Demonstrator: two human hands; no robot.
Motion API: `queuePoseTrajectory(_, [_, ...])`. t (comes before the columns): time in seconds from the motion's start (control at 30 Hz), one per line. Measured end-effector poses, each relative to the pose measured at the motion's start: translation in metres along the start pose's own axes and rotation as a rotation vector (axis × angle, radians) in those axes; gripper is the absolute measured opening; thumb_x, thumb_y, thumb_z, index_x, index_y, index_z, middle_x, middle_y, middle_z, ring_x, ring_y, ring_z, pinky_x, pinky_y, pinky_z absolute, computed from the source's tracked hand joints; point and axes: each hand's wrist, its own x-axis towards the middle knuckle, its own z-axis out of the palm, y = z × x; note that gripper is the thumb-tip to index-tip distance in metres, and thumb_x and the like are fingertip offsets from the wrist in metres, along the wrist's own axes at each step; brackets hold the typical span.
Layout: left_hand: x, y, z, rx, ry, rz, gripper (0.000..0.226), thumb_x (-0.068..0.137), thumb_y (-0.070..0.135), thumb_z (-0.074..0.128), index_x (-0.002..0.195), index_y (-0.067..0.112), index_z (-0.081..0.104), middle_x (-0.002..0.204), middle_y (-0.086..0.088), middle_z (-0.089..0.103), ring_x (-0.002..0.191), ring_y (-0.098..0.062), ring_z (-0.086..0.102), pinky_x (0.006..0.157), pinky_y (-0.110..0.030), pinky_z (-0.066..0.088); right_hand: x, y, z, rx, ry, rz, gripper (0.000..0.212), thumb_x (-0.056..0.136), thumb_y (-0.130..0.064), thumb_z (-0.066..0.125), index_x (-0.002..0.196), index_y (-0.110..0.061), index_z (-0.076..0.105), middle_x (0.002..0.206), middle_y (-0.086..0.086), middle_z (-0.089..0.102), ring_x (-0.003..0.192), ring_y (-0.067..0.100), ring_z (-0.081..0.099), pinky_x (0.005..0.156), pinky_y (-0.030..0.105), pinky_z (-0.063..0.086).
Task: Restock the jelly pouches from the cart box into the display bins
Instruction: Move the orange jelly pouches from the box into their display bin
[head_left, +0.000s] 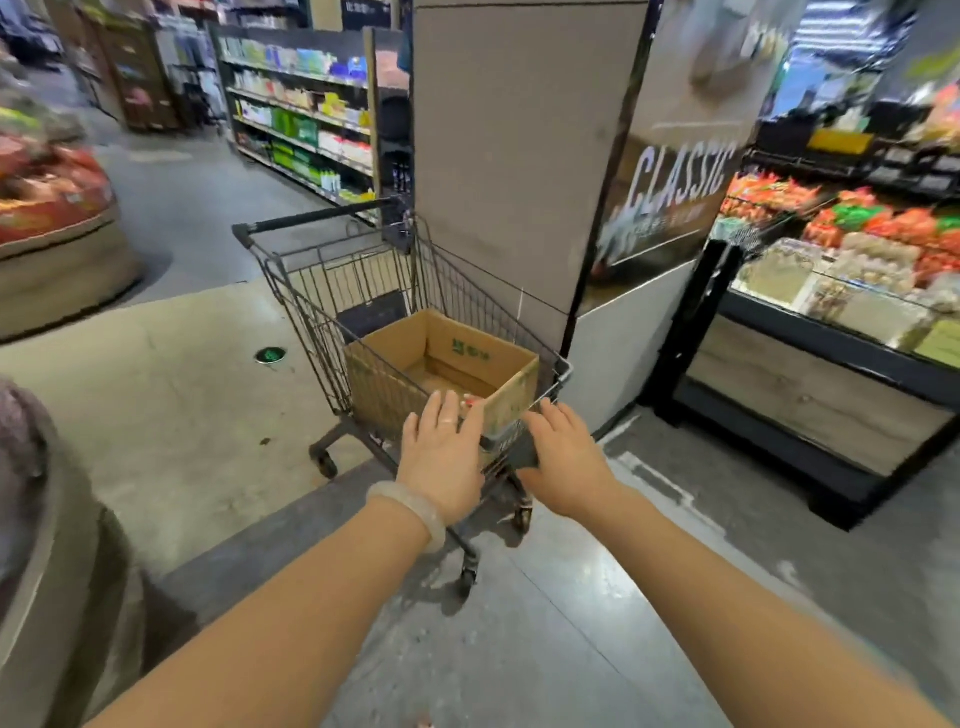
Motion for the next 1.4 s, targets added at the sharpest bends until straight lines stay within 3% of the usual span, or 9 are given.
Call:
queuePoseTrajectory(0.23, [0.158,-0.019,0.008,-0.049,0.003,0.013,0.072,0.095,0.028,0.049,0.151,0.021,0.004,0.159,-0.010,-0.004,0.147,-0.028,-0.009,0.118,-0.047,0.001,0.142,0.054,-0.001,-0.048,-0.016,0.030,0.069,0.092,-0.031,0.057,0.148,-0.015,0.020,0.159,0.007,0.011,0.147,0.026,0.005,0.119,0.035,0.007])
queuePoseTrajectory(0.4, [0.268,-0.056,-0.012,-0.100,0.050,-0.049,0.073,0.096,0.030,0.048,0.151,0.020,0.002,0.159,-0.009,-0.005,0.146,-0.028,-0.010,0.118,-0.046,0.000,0.260,0.071,-0.022,-0.041,-0.037,0.049,0.070,0.092,-0.030,0.058,0.148,-0.017,0.019,0.159,0.007,0.007,0.147,0.028,0.005,0.120,0.041,0.015])
queuePoseTrajectory(0.73, [0.383,-0.115,0.010,-0.109,-0.039,-0.220,0.087,0.088,0.043,0.058,0.151,0.024,0.000,0.159,-0.010,-0.008,0.146,-0.028,-0.012,0.119,-0.047,-0.001,0.417,0.078,0.008,0.010,-0.193,-0.030,0.074,0.090,-0.033,0.059,0.149,-0.018,0.017,0.159,0.007,0.007,0.147,0.028,0.003,0.119,0.042,0.014])
queuePoseTrajectory(1.0, [0.470,-0.146,0.067,-0.180,-0.137,-0.506,0.090,0.086,0.050,0.058,0.151,0.023,0.001,0.159,-0.010,-0.004,0.147,-0.028,-0.008,0.119,-0.045,0.000,0.552,0.093,0.072,-0.009,-0.354,-0.204,0.079,0.087,-0.037,0.063,0.149,-0.020,0.018,0.159,0.005,0.010,0.147,0.026,0.007,0.119,0.039,0.013])
queuePoseTrajectory(1.17, [0.513,-0.153,0.114,-0.250,-0.232,-0.683,0.088,0.087,0.053,0.054,0.152,0.022,0.003,0.160,-0.009,-0.001,0.147,-0.026,-0.004,0.119,-0.044,0.003,0.619,0.114,0.127,-0.031,-0.539,-0.276,0.083,0.086,-0.043,0.063,0.150,-0.020,0.015,0.160,0.007,0.006,0.147,0.027,0.006,0.120,0.039,0.013])
queuePoseTrajectory(1.27, [0.534,-0.153,0.150,-0.302,-0.275,-0.758,0.087,0.087,0.055,0.053,0.151,0.018,0.007,0.159,-0.009,0.003,0.147,-0.026,-0.001,0.119,-0.043,0.007,0.642,0.128,0.176,-0.012,-0.669,-0.252,0.084,0.084,-0.043,0.064,0.149,-0.016,0.018,0.159,0.009,0.008,0.146,0.029,0.009,0.119,0.041,0.018])
queuePoseTrajectory(1.4, [0.547,-0.149,0.223,-0.446,-0.371,-0.921,0.075,0.090,0.042,0.054,0.149,0.020,0.014,0.158,-0.008,0.011,0.146,-0.026,0.007,0.119,-0.041,0.013,0.648,0.156,0.255,0.027,-0.829,-0.158,0.081,0.084,-0.037,0.065,0.148,-0.014,0.021,0.156,0.009,0.016,0.142,0.030,0.020,0.115,0.036,0.025])
